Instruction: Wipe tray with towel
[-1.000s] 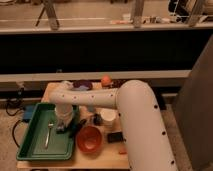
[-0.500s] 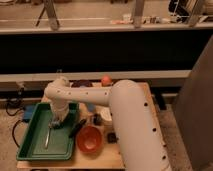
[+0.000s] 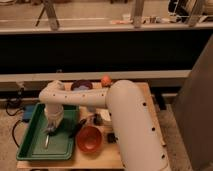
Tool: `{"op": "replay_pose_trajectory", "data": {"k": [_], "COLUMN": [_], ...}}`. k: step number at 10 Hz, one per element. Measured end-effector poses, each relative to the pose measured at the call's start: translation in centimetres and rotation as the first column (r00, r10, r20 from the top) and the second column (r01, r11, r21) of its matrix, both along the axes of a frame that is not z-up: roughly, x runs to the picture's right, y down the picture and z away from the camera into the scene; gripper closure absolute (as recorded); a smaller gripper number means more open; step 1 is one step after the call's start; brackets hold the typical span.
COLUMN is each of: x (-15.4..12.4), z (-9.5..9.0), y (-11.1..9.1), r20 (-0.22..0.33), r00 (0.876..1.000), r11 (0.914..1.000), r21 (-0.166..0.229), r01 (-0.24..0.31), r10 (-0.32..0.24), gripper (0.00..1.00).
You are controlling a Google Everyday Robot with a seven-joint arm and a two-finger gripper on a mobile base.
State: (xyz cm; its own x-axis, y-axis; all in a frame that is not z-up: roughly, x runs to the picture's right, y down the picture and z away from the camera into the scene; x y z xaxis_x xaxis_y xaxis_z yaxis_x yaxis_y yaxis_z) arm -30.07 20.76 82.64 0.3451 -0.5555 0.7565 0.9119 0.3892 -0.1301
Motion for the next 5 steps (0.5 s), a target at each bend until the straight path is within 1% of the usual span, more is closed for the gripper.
{"op": "replay_pose_trajectory", "data": {"k": [1, 3, 4, 5], "x": [-0.3, -0.6, -0.2, 0.8], "z": [-1.3, -3.0, -3.6, -4.0], "y": [1.5, 4.1, 5.0, 5.5], "r20": [0.008, 0.019, 0.017, 0.007], "r00": [1.0, 0.999, 0.999, 0.999], "r11": [0.9997, 0.9978, 0.997, 0.9964], "r21": [-0.016, -0.046, -0.061, -0.073], "r01": [0.021, 0.046, 0.048, 0.043], "r10": [-0.02, -0.046, -0.047, -0.042], "gripper": [1.0, 1.0, 1.0, 1.0]}}
